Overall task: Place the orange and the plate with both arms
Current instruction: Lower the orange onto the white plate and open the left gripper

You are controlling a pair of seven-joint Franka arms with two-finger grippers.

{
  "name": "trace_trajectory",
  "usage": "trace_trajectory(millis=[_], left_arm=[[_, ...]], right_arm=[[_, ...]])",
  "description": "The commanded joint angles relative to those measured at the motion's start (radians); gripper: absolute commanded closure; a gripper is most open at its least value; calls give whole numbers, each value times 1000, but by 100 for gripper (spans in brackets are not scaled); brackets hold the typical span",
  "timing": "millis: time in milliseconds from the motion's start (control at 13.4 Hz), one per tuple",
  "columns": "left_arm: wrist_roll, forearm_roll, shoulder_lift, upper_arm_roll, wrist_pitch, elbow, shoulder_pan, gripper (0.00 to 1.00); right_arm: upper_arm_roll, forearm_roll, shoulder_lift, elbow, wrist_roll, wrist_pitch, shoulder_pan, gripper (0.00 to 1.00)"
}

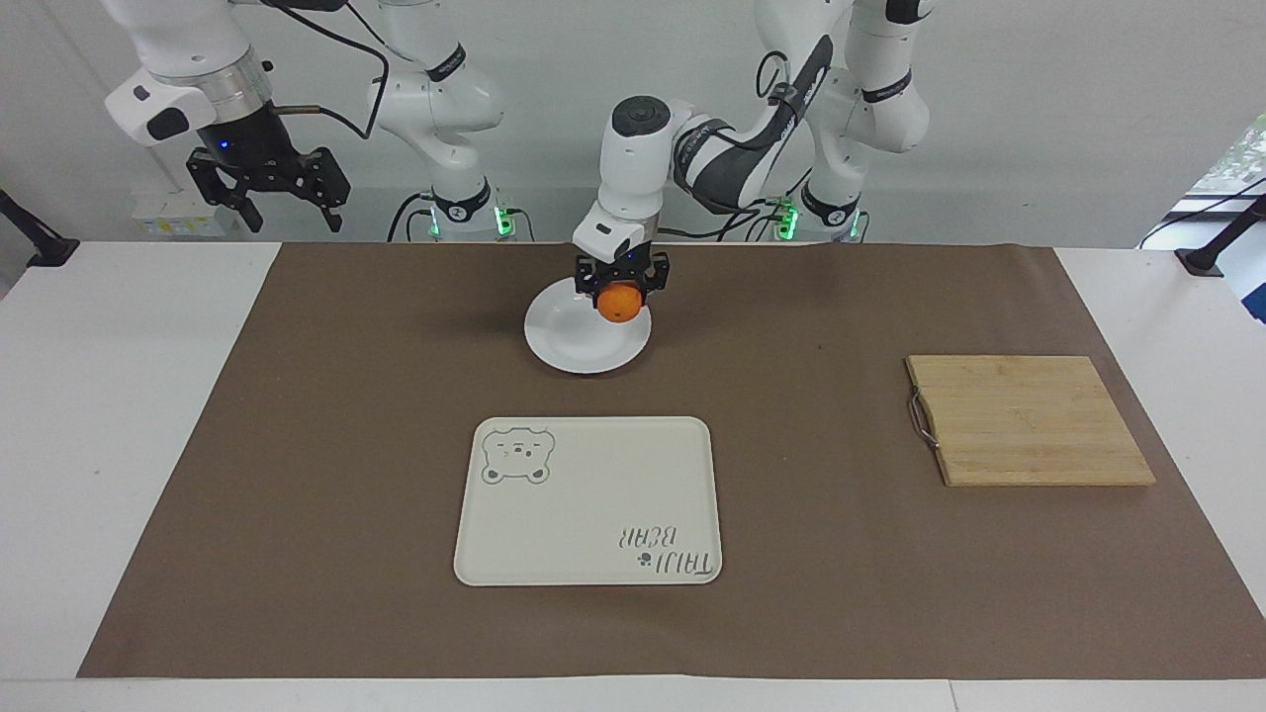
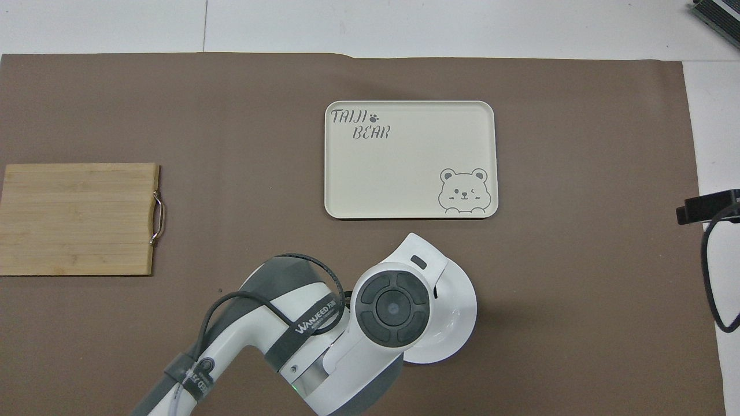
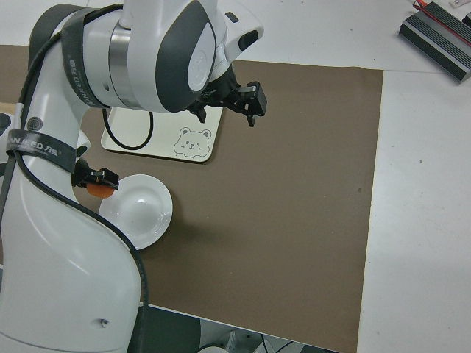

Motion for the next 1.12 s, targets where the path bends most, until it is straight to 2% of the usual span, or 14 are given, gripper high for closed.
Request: trace_trajectory(millis=[0, 372, 447, 745, 819, 894, 1043], left_arm=[[-25, 2, 15, 19, 52, -22, -37, 100], [-70, 37, 93, 22, 99, -28, -93, 100], [-85, 48, 108, 22, 147, -43, -97, 100], [-103, 62, 108, 23, 222, -106, -127, 100], [-103, 71, 110, 23, 227, -105, -127, 67], [-105, 79, 110, 23, 224, -102, -127, 1], [-105, 82, 99, 25, 213, -94, -121, 0]], right_arm=[[3, -7, -8, 1, -21, -17, -6, 0], [3, -7, -8, -1, -21, -15, -6, 0], [3, -7, -8, 1, -21, -17, -6, 0], [3, -7, -8, 1, -21, -17, -6, 0], [3, -7, -8, 1, -23, -17, -6, 0], [3, -7, -8, 1, -21, -17, -6, 0], [0, -7, -8, 1, -21, -15, -6, 0]])
